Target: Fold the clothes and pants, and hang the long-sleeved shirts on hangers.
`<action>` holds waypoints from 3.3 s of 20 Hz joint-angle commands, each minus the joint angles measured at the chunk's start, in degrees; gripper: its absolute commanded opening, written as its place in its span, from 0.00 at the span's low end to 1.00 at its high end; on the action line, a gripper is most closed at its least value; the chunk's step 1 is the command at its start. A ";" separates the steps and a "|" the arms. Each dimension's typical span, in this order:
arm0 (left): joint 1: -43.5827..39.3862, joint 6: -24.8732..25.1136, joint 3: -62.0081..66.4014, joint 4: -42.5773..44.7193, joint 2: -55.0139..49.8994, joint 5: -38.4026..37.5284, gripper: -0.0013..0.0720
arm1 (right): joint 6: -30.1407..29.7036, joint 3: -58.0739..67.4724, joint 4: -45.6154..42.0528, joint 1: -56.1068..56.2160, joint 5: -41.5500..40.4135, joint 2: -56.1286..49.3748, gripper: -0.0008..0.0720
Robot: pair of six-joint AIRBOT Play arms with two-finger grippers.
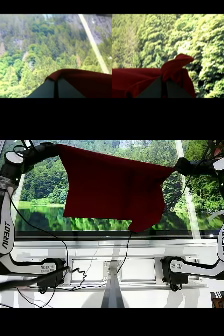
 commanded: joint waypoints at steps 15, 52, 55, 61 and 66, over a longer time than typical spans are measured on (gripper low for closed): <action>-0.72 0.02 -0.02 8.02 -5.95 -7.85 0.04 | -4.81 -3.39 -4.68 0.20 -3.98 -1.42 0.03; 0.90 -3.04 0.02 8.22 29.83 -28.06 0.97 | 1.79 -13.35 -23.06 0.96 27.50 42.14 0.03; 0.90 -3.04 0.02 8.22 33.92 -28.06 0.97 | 5.14 -13.35 -29.88 0.96 32.50 49.99 0.03; 0.90 -3.06 0.02 8.22 37.66 -28.06 0.97 | 6.40 -13.35 -32.02 0.96 36.02 61.18 0.03; 0.90 -3.08 0.02 8.22 38.05 -28.06 0.96 | 3.04 -16.48 -31.80 0.96 41.66 60.46 0.03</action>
